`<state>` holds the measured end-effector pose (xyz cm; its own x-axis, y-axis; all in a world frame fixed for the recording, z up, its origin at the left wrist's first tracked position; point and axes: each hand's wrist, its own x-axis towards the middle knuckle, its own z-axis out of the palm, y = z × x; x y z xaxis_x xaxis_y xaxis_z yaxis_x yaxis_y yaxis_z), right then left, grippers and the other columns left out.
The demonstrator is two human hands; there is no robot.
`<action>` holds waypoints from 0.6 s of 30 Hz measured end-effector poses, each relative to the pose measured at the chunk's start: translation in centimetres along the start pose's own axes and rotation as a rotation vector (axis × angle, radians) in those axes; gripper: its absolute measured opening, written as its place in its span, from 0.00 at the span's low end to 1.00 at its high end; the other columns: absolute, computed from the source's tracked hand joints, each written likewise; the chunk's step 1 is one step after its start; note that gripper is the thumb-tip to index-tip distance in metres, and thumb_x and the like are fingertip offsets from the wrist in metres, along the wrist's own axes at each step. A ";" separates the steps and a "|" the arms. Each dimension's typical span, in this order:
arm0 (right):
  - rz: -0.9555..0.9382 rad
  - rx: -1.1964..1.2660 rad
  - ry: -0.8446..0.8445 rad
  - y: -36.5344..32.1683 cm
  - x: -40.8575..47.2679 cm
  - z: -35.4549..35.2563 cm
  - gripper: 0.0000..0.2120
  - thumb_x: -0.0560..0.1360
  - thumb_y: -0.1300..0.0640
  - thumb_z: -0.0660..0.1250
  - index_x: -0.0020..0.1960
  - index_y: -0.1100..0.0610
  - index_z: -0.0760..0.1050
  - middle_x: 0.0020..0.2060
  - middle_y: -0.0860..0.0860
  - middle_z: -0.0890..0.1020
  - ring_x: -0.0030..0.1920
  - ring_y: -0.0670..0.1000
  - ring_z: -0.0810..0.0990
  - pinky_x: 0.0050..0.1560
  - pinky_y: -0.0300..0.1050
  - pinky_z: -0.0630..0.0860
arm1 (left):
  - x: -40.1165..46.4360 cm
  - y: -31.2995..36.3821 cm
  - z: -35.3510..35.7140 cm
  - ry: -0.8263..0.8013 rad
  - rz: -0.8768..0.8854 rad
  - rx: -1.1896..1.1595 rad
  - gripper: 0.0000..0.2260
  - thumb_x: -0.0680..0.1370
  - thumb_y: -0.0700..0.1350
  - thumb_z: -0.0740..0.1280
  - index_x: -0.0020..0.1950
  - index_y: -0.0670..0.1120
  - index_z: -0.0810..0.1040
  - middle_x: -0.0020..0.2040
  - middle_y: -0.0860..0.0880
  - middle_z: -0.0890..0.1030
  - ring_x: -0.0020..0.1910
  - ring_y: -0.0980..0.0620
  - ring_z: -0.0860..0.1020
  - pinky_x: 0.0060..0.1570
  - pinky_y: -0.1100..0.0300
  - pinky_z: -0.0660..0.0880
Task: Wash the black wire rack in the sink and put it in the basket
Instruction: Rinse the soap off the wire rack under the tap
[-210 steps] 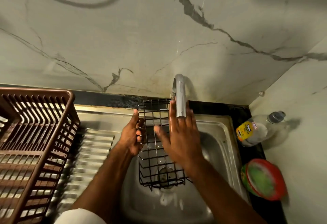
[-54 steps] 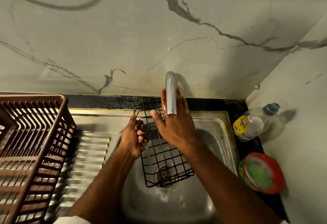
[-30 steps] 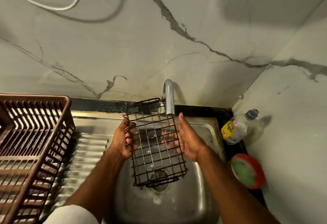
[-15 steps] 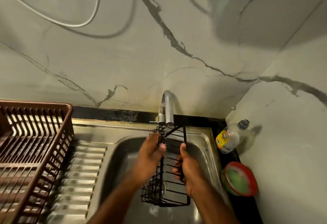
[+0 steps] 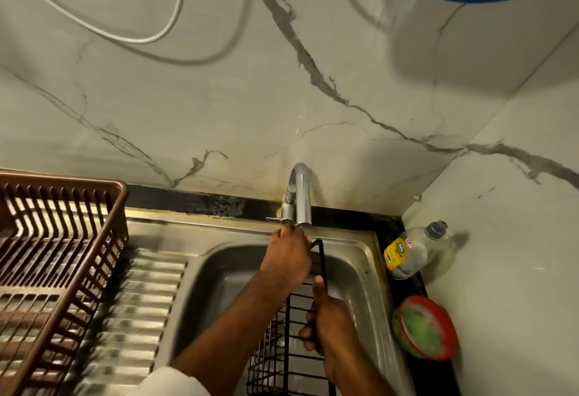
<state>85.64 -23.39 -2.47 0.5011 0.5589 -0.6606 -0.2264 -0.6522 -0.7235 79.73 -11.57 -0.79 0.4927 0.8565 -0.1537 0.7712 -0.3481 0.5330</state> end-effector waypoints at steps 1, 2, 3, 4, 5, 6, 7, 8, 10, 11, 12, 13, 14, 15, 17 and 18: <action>-0.006 -0.008 0.007 -0.2 0.1 -0.2 0.28 0.80 0.36 0.57 0.47 0.61 0.77 0.27 0.52 0.74 0.22 0.48 0.74 0.22 0.40 0.68 | 0.1 0.1 0.3 -0.005 0.032 0.071 0.19 0.84 0.46 0.59 0.72 0.39 0.70 0.72 0.40 0.70 0.73 0.42 0.66 0.75 0.47 0.63; -0.021 -0.010 0.006 -0.4 0.4 -0.4 0.29 0.80 0.35 0.57 0.47 0.62 0.78 0.28 0.52 0.75 0.23 0.49 0.74 0.23 0.40 0.68 | 0.0 0.0 1.0 -0.020 0.062 0.162 0.22 0.84 0.49 0.60 0.74 0.39 0.69 0.74 0.39 0.67 0.76 0.40 0.62 0.78 0.44 0.59; -0.036 -0.007 -0.002 -0.7 0.8 -0.4 0.30 0.80 0.34 0.56 0.47 0.62 0.79 0.28 0.53 0.75 0.24 0.49 0.74 0.23 0.40 0.69 | -0.4 0.1 1.7 -0.029 0.088 0.265 0.26 0.84 0.52 0.57 0.77 0.38 0.66 0.78 0.37 0.63 0.79 0.36 0.56 0.79 0.40 0.53; -0.052 -0.006 -0.012 -1.0 1.1 -0.5 0.32 0.80 0.34 0.55 0.47 0.61 0.81 0.29 0.54 0.77 0.24 0.49 0.75 0.24 0.41 0.69 | -0.9 0.1 2.5 -0.039 0.106 0.352 0.30 0.84 0.55 0.49 0.80 0.37 0.60 0.80 0.35 0.56 0.81 0.33 0.48 0.79 0.37 0.49; -0.068 -0.006 -0.018 -1.4 1.2 -0.5 0.32 0.80 0.33 0.55 0.47 0.60 0.82 0.29 0.55 0.79 0.24 0.49 0.75 0.24 0.41 0.69 | -1.6 0.0 3.2 -0.047 0.117 0.410 0.34 0.82 0.57 0.39 0.82 0.37 0.53 0.82 0.34 0.49 0.81 0.32 0.42 0.79 0.36 0.46; -0.079 -0.005 -0.023 -1.7 1.3 -0.5 0.32 0.80 0.33 0.55 0.46 0.59 0.83 0.30 0.56 0.80 0.25 0.50 0.75 0.24 0.41 0.70 | -2.2 -0.1 3.8 -0.052 0.105 0.413 0.37 0.78 0.57 0.30 0.82 0.38 0.46 0.82 0.35 0.43 0.80 0.33 0.37 0.79 0.36 0.44; -0.086 0.001 -0.034 -1.8 1.3 -0.5 0.31 0.80 0.33 0.55 0.46 0.59 0.83 0.30 0.56 0.81 0.25 0.50 0.75 0.25 0.41 0.70 | -2.5 -0.2 4.0 -0.058 0.096 0.391 0.39 0.76 0.58 0.26 0.82 0.38 0.42 0.82 0.35 0.40 0.80 0.34 0.35 0.79 0.37 0.43; -0.090 0.010 -0.050 -1.8 1.1 -0.4 0.31 0.80 0.33 0.55 0.45 0.59 0.83 0.30 0.57 0.80 0.25 0.51 0.74 0.24 0.41 0.69 | -2.6 -0.4 3.9 -0.056 0.105 0.387 0.39 0.76 0.58 0.26 0.82 0.37 0.43 0.82 0.35 0.41 0.80 0.34 0.35 0.79 0.37 0.43; -0.098 0.021 -0.051 -1.8 0.7 -0.3 0.32 0.80 0.33 0.56 0.45 0.60 0.82 0.28 0.55 0.78 0.24 0.50 0.73 0.24 0.41 0.68 | -1.8 -0.4 2.6 -0.051 0.156 0.443 0.35 0.82 0.57 0.35 0.81 0.35 0.55 0.82 0.33 0.51 0.81 0.31 0.42 0.78 0.34 0.44; -0.100 0.012 -0.033 -1.8 0.5 -0.3 0.31 0.80 0.33 0.56 0.46 0.59 0.81 0.28 0.54 0.77 0.24 0.50 0.74 0.23 0.41 0.68 | -1.2 -0.2 1.6 -0.054 0.182 0.492 0.31 0.85 0.57 0.43 0.78 0.36 0.62 0.80 0.32 0.56 0.80 0.30 0.48 0.77 0.32 0.47; -0.100 -0.002 -0.015 -1.8 0.3 -0.3 0.29 0.80 0.34 0.57 0.48 0.58 0.80 0.28 0.53 0.76 0.24 0.50 0.74 0.23 0.41 0.68 | -0.6 0.0 0.5 -0.073 0.188 0.520 0.27 0.85 0.56 0.50 0.76 0.38 0.67 0.77 0.31 0.62 0.79 0.29 0.54 0.76 0.32 0.52; -0.101 -0.016 -0.001 -1.9 -0.1 -0.4 0.27 0.80 0.34 0.58 0.49 0.58 0.79 0.27 0.52 0.76 0.24 0.50 0.75 0.23 0.41 0.68 | -0.1 0.5 -0.8 -0.089 0.174 0.532 0.24 0.85 0.55 0.55 0.75 0.40 0.69 0.74 0.32 0.68 0.76 0.31 0.62 0.75 0.33 0.59; -0.105 -0.030 0.006 -1.8 -0.3 -0.5 0.26 0.80 0.35 0.58 0.48 0.58 0.79 0.26 0.51 0.75 0.24 0.50 0.75 0.23 0.40 0.68 | 0.4 0.8 -1.8 -0.099 0.147 0.512 0.22 0.85 0.54 0.56 0.75 0.42 0.69 0.69 0.34 0.72 0.71 0.33 0.70 0.70 0.37 0.68; -0.106 -0.042 0.011 -1.8 -0.5 -0.6 0.26 0.80 0.36 0.58 0.46 0.59 0.77 0.25 0.51 0.74 0.24 0.51 0.75 0.22 0.40 0.67 | 0.6 1.1 -2.9 -0.114 0.121 0.482 0.21 0.86 0.53 0.54 0.75 0.44 0.68 0.65 0.36 0.75 0.66 0.36 0.75 0.63 0.42 0.75; -0.111 -0.073 0.020 -1.9 -0.9 -0.9 0.27 0.80 0.36 0.58 0.42 0.60 0.75 0.25 0.52 0.73 0.23 0.51 0.75 0.22 0.39 0.66 | 1.1 1.5 -3.5 -0.140 0.097 0.432 0.20 0.87 0.52 0.51 0.76 0.46 0.67 0.63 0.37 0.77 0.60 0.38 0.79 0.54 0.46 0.79; -0.116 -0.090 0.023 -2.0 -0.9 -1.1 0.27 0.80 0.36 0.58 0.42 0.60 0.75 0.26 0.52 0.73 0.23 0.51 0.75 0.21 0.39 0.66 | 1.2 1.6 -3.4 -0.142 0.088 0.422 0.19 0.87 0.51 0.51 0.75 0.45 0.67 0.63 0.37 0.77 0.60 0.38 0.79 0.56 0.45 0.78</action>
<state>86.59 -23.15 -0.24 0.5388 0.6221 -0.5681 -0.0905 -0.6277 -0.7732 80.16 -9.84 2.67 0.5917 0.7660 -0.2513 0.8060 -0.5676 0.1679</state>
